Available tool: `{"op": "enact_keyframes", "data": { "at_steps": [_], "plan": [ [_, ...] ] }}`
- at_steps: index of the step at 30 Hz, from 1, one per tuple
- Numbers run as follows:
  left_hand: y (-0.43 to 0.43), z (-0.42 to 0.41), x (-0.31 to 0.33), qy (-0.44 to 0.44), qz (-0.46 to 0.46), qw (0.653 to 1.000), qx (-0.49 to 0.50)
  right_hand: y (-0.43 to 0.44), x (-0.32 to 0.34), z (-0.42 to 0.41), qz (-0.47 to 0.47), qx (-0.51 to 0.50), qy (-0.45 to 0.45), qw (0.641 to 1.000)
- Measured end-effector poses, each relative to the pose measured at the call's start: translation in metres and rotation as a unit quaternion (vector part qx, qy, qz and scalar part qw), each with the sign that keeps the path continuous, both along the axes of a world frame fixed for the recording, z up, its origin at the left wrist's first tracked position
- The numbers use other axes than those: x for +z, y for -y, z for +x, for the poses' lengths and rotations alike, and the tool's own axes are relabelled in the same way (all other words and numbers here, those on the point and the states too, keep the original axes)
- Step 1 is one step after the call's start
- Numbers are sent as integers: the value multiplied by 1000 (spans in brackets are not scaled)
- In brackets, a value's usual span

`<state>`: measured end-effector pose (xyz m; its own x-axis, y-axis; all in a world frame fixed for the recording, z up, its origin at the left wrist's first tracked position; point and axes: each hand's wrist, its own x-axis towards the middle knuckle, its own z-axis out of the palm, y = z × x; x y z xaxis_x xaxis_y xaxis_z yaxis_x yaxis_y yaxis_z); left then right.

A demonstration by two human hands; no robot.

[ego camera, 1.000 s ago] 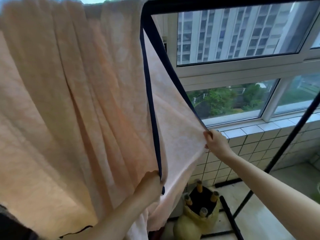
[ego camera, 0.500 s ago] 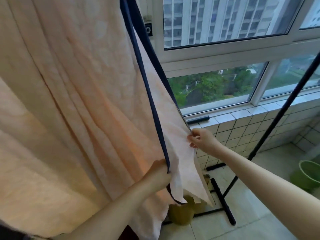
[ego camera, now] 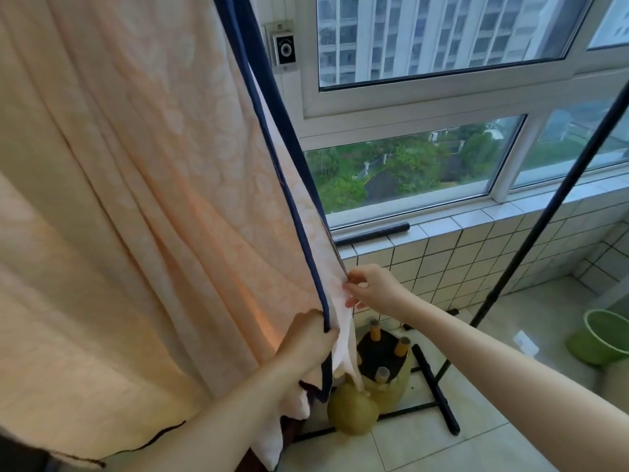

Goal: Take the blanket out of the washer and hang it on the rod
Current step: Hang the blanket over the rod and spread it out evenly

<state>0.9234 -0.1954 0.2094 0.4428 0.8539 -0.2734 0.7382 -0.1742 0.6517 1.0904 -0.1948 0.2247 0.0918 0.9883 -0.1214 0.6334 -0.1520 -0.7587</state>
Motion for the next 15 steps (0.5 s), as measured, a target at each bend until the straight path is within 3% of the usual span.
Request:
{"op": "enact_keyframes", "data": {
  "at_steps": [7, 15],
  "plan": [
    [-19, -34, 59, 140, 175, 972, 76, -24, 40, -30, 51, 37, 73, 995],
    [-46, -87, 141, 168, 316, 926, 121, -33, 151, -85, 281, -19, 197, 939]
  ]
}}
